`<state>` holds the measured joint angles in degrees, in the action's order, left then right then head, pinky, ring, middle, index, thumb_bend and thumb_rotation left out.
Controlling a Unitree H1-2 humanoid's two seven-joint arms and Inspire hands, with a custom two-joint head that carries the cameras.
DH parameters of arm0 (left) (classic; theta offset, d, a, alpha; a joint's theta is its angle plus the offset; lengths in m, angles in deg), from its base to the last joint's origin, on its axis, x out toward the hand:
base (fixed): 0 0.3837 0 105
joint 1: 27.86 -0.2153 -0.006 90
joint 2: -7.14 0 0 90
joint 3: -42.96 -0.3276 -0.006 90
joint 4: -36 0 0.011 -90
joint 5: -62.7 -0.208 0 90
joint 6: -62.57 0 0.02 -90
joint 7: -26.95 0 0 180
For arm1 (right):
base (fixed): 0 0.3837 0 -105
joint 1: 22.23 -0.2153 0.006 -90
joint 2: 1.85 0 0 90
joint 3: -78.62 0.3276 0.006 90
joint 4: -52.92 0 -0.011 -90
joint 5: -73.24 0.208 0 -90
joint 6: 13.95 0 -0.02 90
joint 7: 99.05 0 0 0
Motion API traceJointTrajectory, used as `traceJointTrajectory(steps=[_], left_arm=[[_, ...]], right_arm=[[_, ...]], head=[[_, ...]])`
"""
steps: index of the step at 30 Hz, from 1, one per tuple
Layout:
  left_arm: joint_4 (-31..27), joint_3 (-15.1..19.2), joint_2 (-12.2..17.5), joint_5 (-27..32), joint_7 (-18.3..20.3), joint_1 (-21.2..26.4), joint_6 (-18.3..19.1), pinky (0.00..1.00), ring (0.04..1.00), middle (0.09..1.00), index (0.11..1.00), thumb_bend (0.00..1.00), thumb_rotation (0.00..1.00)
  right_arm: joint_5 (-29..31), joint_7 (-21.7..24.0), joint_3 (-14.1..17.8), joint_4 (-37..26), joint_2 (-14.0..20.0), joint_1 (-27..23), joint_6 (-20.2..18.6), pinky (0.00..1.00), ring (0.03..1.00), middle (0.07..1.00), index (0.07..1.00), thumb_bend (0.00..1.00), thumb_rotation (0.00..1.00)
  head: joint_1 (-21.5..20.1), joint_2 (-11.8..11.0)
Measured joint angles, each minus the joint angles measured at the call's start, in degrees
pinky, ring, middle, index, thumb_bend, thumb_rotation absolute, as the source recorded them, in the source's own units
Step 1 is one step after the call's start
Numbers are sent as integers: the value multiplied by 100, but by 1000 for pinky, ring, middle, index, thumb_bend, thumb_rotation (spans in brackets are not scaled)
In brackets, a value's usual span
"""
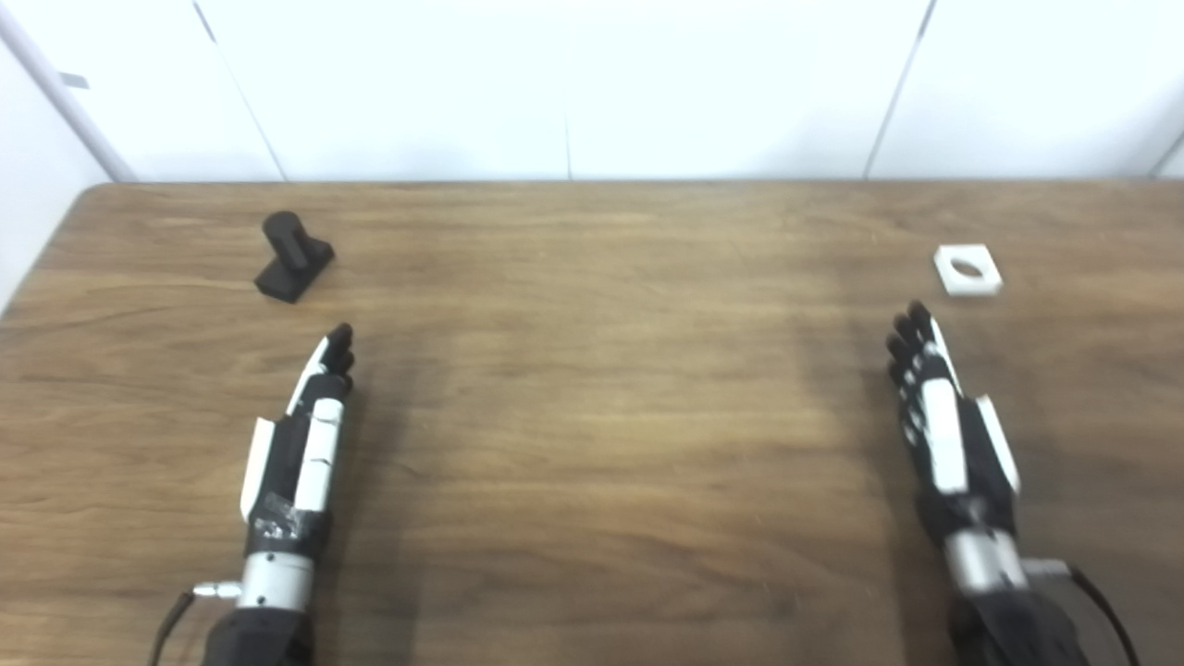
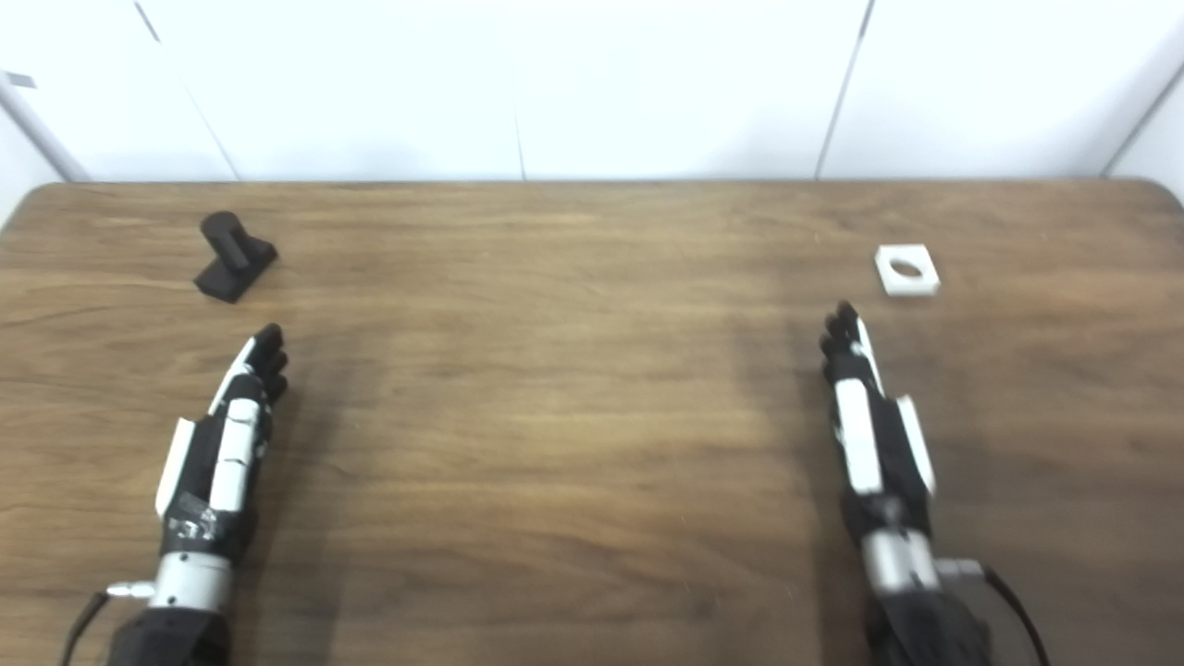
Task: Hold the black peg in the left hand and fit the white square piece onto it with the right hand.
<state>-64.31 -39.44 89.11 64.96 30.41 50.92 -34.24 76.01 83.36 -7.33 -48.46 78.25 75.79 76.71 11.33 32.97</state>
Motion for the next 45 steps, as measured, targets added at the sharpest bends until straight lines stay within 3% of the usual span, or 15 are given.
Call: traceJointTrajectory(steps=[11, 28, 29, 31, 33, 36, 39, 42, 45], left_arm=[[25, -119, -54, -380, -100, -24, -122, 1000, 990, 966, 930, 490, 866], [-54, -276, -100, -996, -336, -74, -121, 967, 972, 963, 941, 553, 814], [-73, -286, -102, -1103, -374, -81, -102, 937, 956, 953, 935, 575, 788], [-181, -317, -116, -1475, -543, -119, 51, 899, 935, 940, 928, 607, 643], [-322, -345, -130, -1841, -672, -140, 236, 903, 931, 940, 945, 738, 460], [-623, -321, -104, -2219, -708, -121, 628, 869, 926, 949, 945, 871, 336], [-782, -228, -43, -2498, -716, -60, 857, 884, 933, 951, 929, 892, 322], [-791, -105, 121, -2727, -731, 106, 905, 977, 985, 972, 930, 907, 333], [-792, 47, 372, -2845, -743, 306, 1003, 961, 997, 984, 912, 919, 358]], right_arm=[[158, 172, 23, 111, 104, 8, 121, 1000, 1000, 1000, 1000, 456, 1000], [267, 210, 73, 137, 150, 15, 166, 1000, 1000, 997, 1000, 502, 1000], [278, 214, 80, 135, 155, 17, 164, 1000, 1000, 997, 1000, 502, 1000], [311, 220, 92, 131, 162, 15, 161, 1000, 1000, 997, 1000, 493, 1000], [334, 222, 115, 132, 177, 19, 160, 1000, 1000, 998, 1000, 493, 1000], [339, 218, 147, 131, 190, 39, 159, 1000, 994, 988, 1000, 493, 1000], [314, 221, 146, 119, 199, 54, 158, 1000, 1000, 989, 1000, 494, 1000], [305, 218, 155, 102, 230, 94, 144, 1000, 1000, 993, 1000, 488, 1000], [298, 216, 158, 103, 241, 104, 146, 1000, 995, 987, 1000, 489, 1000]], head=[[493, -633], [361, -502], [344, -476], [326, -475], [317, -475], [300, -475], [282, -467], [247, -440], [229, -405]])
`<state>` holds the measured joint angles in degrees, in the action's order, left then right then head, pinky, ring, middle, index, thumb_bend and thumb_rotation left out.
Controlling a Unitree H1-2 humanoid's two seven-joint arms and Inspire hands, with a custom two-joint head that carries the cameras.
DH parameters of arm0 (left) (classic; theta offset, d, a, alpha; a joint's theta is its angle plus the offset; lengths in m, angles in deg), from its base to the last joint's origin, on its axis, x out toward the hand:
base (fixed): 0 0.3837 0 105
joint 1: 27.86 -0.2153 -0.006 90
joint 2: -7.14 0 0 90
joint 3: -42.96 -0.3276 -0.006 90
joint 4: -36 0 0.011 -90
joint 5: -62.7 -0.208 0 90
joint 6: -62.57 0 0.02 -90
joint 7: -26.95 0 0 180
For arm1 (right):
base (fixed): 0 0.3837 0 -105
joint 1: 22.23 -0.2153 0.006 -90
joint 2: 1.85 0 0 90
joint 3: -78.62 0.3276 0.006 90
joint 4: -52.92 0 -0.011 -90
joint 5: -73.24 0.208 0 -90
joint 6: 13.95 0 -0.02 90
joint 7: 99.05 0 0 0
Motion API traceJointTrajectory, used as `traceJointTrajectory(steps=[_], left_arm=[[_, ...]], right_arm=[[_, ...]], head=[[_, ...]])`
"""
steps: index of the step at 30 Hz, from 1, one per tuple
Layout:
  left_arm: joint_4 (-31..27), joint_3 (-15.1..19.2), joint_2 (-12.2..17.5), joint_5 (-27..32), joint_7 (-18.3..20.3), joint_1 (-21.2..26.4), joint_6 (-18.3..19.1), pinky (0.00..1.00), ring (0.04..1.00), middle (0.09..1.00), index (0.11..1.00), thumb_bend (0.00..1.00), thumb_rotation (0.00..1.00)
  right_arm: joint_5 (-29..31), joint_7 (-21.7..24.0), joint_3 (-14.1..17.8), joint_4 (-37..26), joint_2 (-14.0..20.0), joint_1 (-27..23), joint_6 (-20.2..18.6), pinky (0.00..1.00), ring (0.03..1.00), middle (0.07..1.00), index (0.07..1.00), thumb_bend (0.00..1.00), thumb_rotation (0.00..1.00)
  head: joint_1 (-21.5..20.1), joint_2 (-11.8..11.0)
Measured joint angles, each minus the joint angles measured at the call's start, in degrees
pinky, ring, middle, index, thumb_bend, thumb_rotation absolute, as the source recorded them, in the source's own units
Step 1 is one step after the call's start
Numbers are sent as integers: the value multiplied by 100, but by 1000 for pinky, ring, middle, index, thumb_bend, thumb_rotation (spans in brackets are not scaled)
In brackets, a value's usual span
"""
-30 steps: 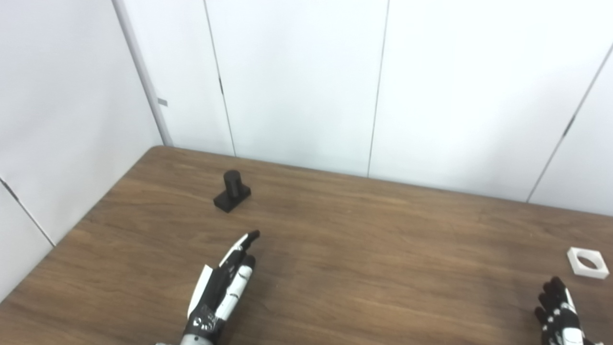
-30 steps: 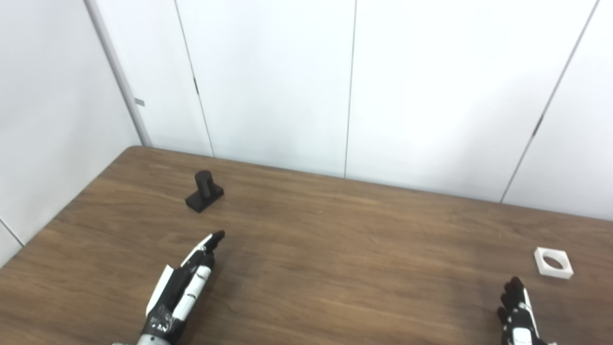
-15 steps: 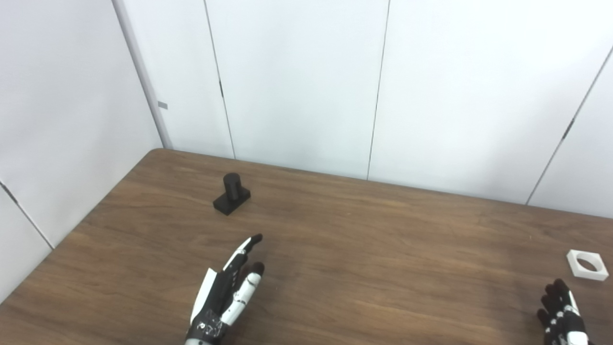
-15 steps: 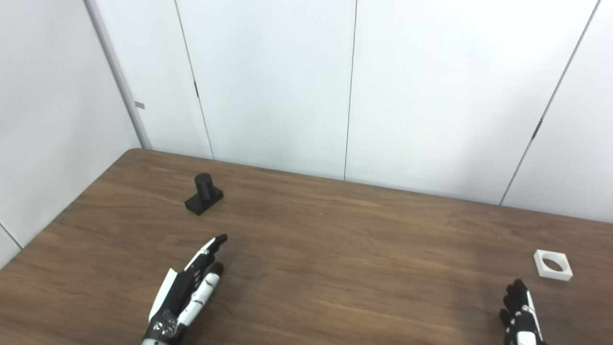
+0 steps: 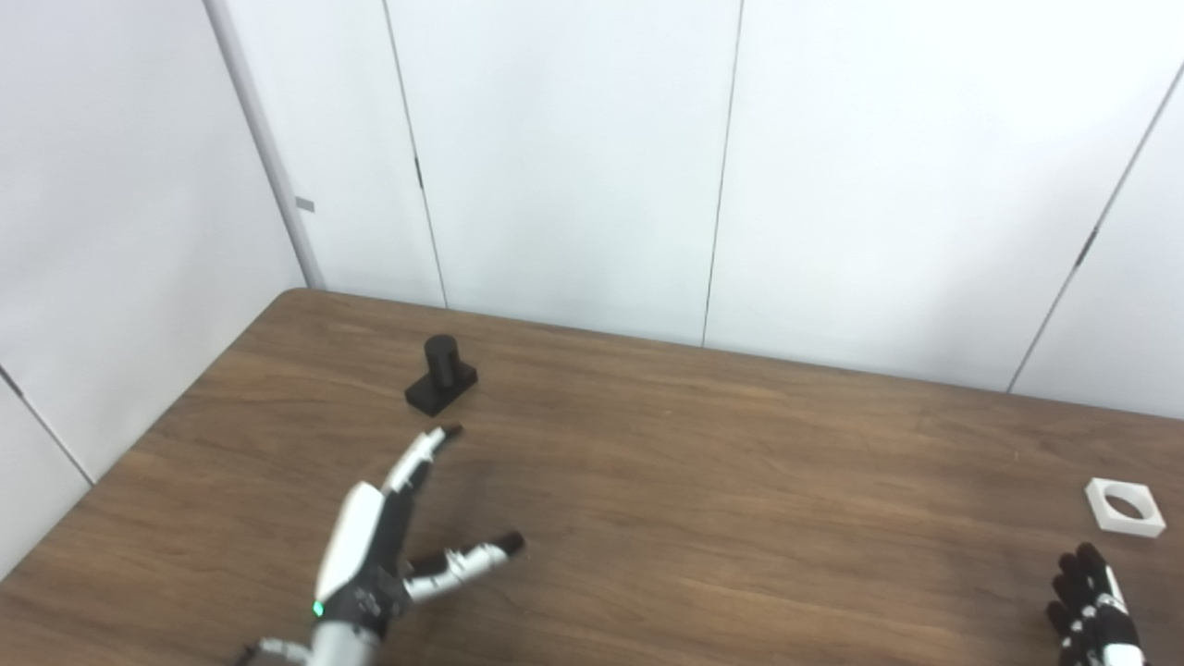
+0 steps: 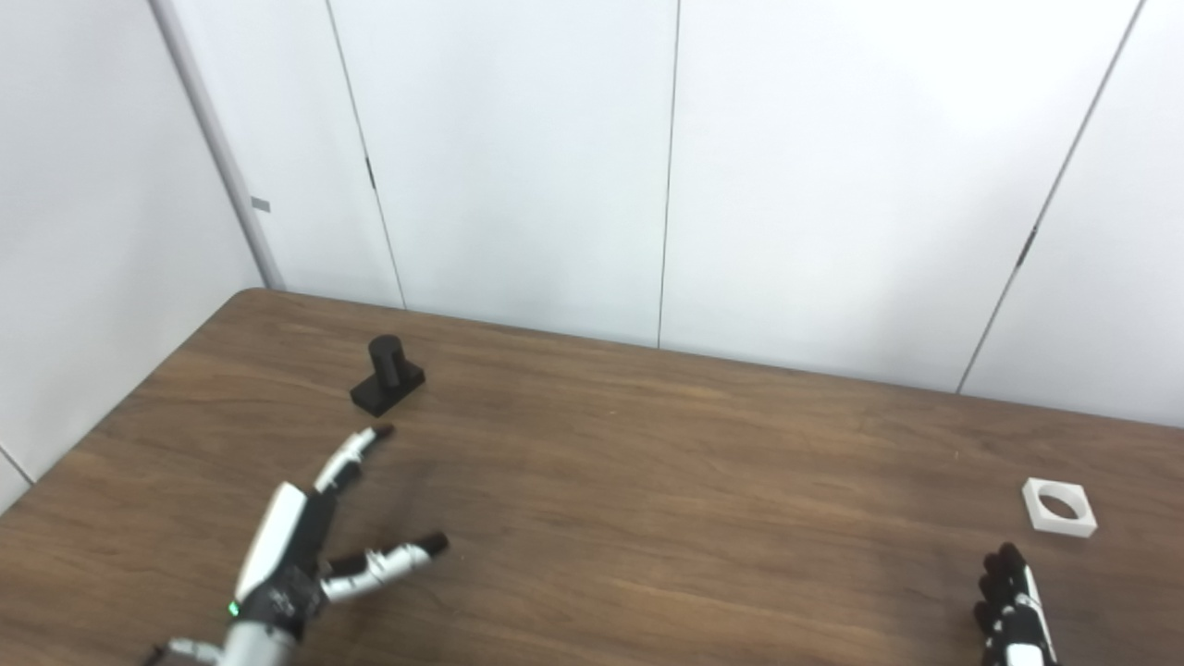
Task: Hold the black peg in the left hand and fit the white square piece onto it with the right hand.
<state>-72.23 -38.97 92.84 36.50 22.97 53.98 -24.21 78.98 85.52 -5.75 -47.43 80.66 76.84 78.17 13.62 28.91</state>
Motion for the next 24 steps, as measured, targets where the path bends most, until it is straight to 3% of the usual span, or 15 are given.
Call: traceJointTrajectory(steps=[6, 14, 24], left_arm=[[-49, 69, 91, -345, 72, 378, 687, 999, 1000, 978, 858, 934, 375], [548, 279, 671, -653, -145, 805, 734, 1000, 1000, 967, 828, 937, 440], [1454, 307, 927, -839, -313, 1366, 986, 1000, 988, 945, 822, 922, 438]], right_arm=[[0, 1, 0, -3, 0, 4, 16, 1000, 995, 982, 1000, 481, 1000], [-16, -4, 8, -12, 5, 26, 27, 1000, 996, 981, 1000, 464, 1000], [-27, 0, -1, -28, 5, 32, 30, 1000, 1000, 1000, 1000, 431, 1000]], head=[[0, 27], [17, 53], [17, 44]])
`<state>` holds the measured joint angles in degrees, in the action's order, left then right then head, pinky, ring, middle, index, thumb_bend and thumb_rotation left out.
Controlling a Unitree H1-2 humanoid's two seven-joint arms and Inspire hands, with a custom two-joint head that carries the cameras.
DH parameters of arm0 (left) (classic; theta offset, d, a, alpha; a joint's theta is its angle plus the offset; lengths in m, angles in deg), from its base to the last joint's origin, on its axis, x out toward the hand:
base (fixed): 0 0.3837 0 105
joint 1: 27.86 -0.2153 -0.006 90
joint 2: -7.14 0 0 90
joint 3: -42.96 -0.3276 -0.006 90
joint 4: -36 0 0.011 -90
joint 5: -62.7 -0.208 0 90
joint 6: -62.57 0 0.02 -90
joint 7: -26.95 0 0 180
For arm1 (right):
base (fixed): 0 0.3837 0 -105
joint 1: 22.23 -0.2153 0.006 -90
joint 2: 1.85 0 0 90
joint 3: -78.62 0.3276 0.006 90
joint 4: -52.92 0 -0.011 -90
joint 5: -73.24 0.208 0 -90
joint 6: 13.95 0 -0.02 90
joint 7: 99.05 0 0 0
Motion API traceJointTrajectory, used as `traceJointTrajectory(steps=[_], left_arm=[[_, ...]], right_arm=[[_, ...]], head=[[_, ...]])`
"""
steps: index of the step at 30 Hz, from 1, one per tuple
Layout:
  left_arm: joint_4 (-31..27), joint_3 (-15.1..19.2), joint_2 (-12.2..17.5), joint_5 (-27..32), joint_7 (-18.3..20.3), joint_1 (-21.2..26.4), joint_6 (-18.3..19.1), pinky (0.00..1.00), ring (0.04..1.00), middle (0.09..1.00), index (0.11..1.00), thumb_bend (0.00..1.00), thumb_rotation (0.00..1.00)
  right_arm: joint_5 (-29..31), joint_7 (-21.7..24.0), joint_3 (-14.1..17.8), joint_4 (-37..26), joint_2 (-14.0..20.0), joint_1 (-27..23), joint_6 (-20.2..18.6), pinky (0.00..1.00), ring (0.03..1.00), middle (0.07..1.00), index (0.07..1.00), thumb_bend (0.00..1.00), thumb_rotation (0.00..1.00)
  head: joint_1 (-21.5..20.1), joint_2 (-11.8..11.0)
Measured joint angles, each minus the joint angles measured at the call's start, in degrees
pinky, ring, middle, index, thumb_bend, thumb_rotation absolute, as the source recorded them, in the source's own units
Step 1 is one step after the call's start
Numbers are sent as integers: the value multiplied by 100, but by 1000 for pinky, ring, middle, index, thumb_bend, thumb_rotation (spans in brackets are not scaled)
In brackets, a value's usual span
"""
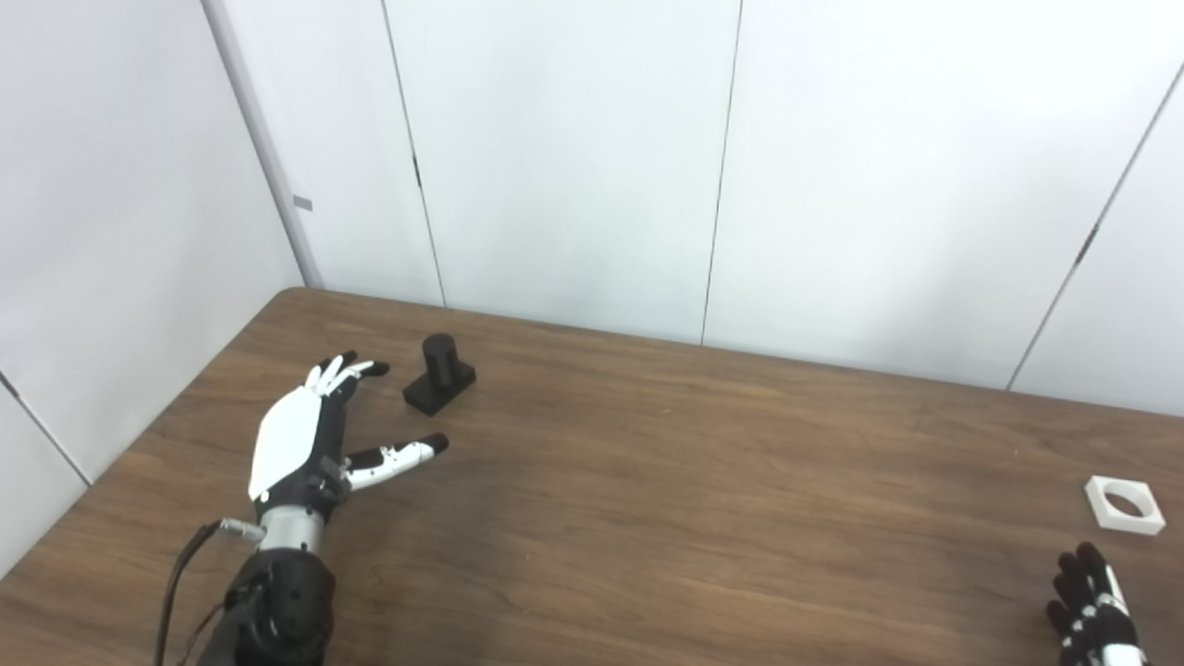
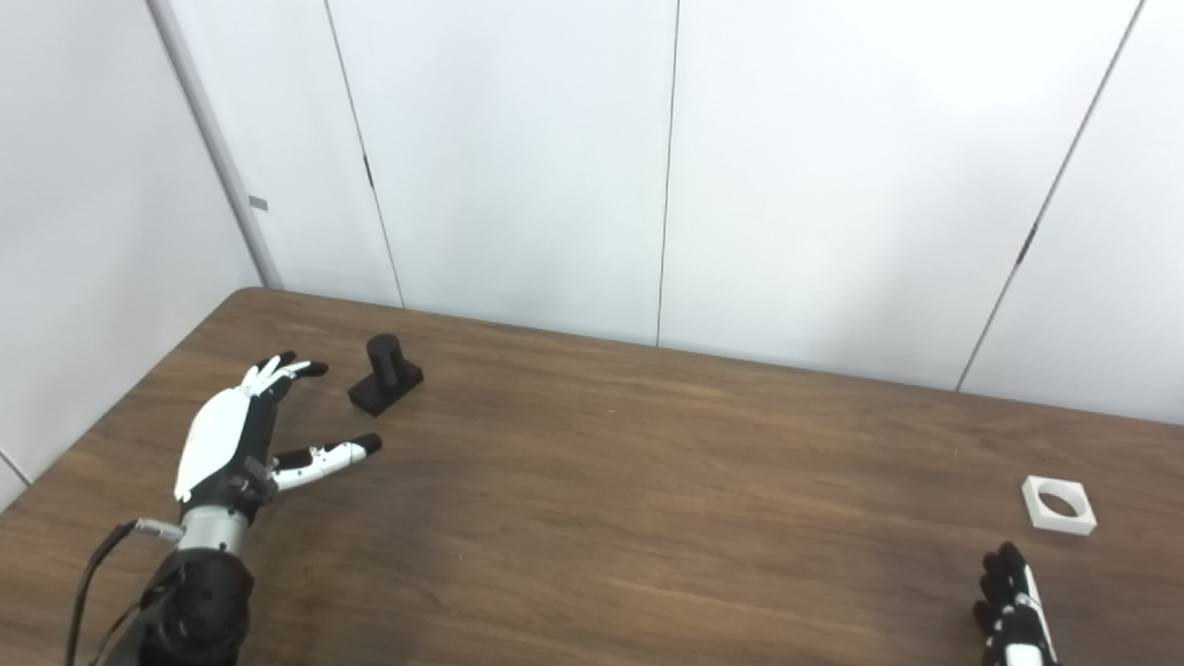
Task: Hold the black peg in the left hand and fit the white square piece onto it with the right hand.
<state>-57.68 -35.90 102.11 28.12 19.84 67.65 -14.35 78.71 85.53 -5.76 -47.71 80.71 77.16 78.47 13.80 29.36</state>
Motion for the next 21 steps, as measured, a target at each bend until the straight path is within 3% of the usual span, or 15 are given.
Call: traceJointTrajectory(steps=[6, 16, 21], left_arm=[[610, -62, 182, -50, -198, 441, 152, 1000, 982, 938, 814, 950, 465], [1381, -337, 250, -106, -182, 977, 468, 1000, 983, 944, 803, 959, 475], [1722, -640, 318, -124, -98, 1193, 629, 1000, 976, 933, 789, 963, 478]], right_arm=[[-1, 2, -5, 0, 1, 0, 4, 1000, 1000, 1000, 1000, 426, 1000], [-36, 2, -19, -27, 2, 21, 3, 1000, 1000, 1000, 1000, 422, 1000], [-82, -6, -30, -62, 1, 48, 6, 1000, 1000, 996, 1000, 443, 1000]], head=[[-9, 0], [-44, 35], [-53, 44]])
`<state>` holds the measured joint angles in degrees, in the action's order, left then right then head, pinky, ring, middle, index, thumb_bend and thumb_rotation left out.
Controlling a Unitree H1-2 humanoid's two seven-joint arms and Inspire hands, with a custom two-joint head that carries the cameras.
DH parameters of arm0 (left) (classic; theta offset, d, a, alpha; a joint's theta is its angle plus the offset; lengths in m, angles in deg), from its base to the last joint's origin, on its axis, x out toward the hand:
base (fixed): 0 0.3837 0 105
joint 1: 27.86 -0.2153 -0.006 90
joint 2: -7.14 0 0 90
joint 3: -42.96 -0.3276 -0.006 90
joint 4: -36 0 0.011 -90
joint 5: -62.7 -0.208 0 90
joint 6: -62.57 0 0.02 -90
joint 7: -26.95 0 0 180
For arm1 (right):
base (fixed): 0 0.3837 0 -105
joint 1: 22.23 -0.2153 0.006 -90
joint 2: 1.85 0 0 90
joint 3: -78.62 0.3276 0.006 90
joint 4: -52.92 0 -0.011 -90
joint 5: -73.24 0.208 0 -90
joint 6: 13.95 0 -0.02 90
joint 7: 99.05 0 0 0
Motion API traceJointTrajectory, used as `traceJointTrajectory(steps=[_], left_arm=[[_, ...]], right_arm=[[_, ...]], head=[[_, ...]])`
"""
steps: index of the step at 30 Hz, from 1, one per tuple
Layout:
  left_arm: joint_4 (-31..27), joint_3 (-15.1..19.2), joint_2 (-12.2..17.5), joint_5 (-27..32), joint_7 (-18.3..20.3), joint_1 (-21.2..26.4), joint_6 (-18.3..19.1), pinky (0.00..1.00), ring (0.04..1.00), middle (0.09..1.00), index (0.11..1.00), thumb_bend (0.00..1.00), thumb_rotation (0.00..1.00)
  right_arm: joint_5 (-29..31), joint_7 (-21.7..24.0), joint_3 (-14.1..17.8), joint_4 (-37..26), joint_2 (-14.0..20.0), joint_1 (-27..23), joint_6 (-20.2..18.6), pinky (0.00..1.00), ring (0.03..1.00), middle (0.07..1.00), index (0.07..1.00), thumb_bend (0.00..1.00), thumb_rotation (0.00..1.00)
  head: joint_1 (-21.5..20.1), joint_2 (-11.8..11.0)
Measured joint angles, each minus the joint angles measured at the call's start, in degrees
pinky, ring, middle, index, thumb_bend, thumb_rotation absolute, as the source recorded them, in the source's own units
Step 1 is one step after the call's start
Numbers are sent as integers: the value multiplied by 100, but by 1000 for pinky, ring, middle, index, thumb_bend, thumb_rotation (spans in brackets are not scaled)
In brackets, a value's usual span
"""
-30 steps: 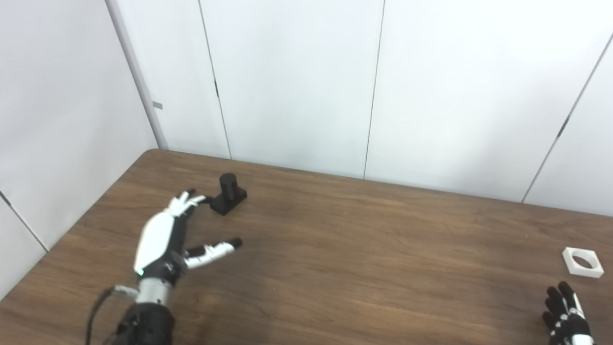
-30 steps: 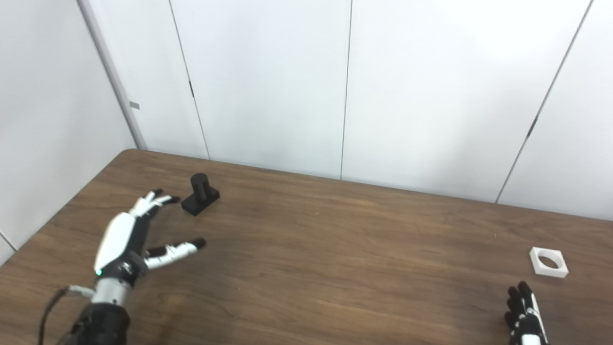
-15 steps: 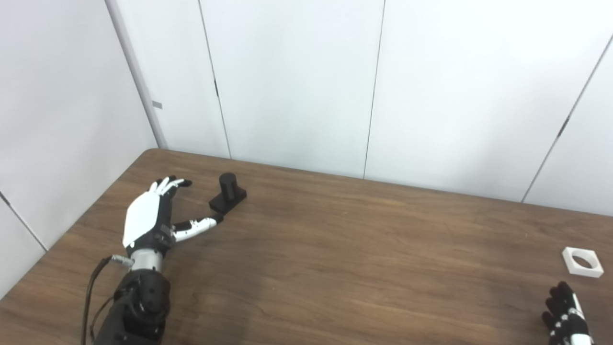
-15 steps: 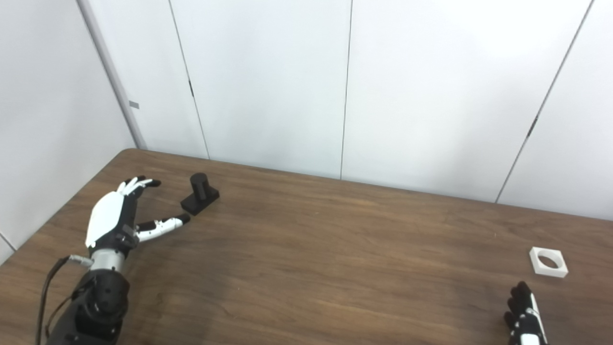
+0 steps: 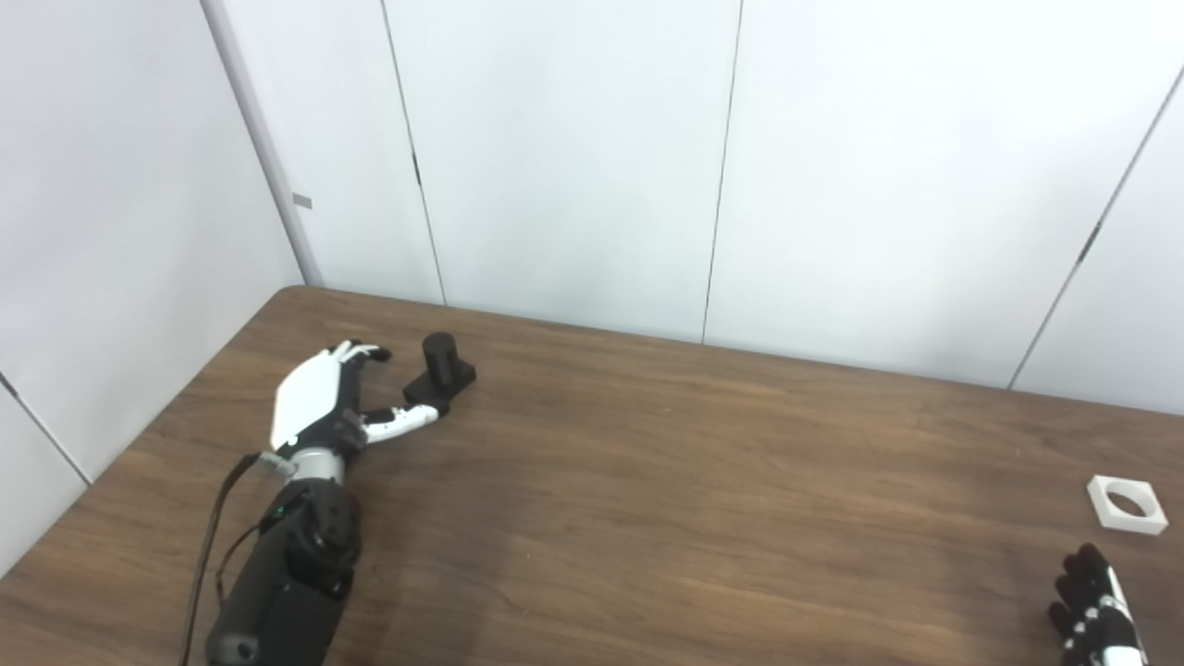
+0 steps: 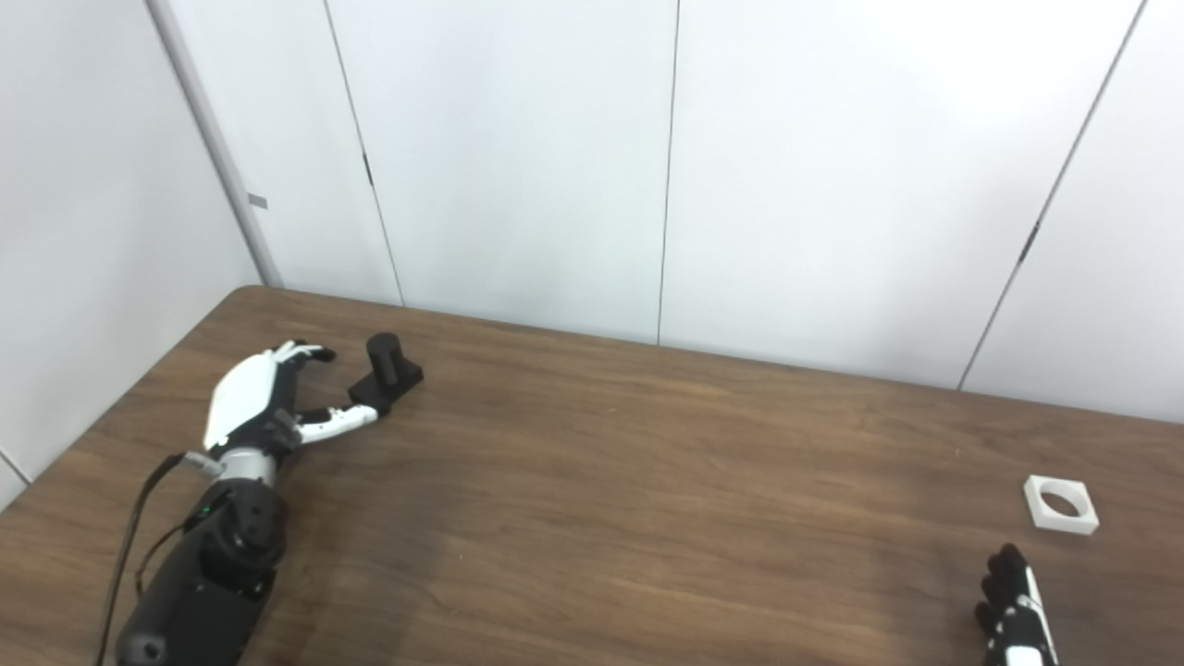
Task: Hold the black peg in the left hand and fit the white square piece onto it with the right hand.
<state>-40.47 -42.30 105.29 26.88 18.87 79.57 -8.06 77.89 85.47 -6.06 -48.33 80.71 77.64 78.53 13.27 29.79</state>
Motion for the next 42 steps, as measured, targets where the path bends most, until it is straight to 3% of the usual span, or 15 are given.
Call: traceJointTrajectory(steps=[3, 12, 34, 42], left_arm=[[179, -186, 55, -5, 15, 111, 12, 1000, 977, 931, 783, 973, 478], [603, -280, 72, 274, 190, 350, 118, 1000, 970, 920, 790, 969, 500], [1194, -675, 234, 329, -99, 747, 177, 1000, 979, 916, 766, 911, 429], [1267, -768, 305, 348, -187, 777, 131, 1000, 964, 880, 652, 862, 360]], right_arm=[[-20, -2, -4, -9, 0, 5, 2, 1000, 1000, 992, 1000, 435, 1000], [-54, -32, -15, -31, -4, 24, -2, 1000, 999, 990, 1000, 437, 1000], [-87, -112, -77, -95, -13, 66, -18, 1000, 984, 980, 1000, 403, 1000], [-128, -158, -102, -141, -14, 77, -71, 1000, 993, 984, 1000, 395, 1000]], head=[[0, 0], [-35, 9], [-97, 53], [-149, 79]])
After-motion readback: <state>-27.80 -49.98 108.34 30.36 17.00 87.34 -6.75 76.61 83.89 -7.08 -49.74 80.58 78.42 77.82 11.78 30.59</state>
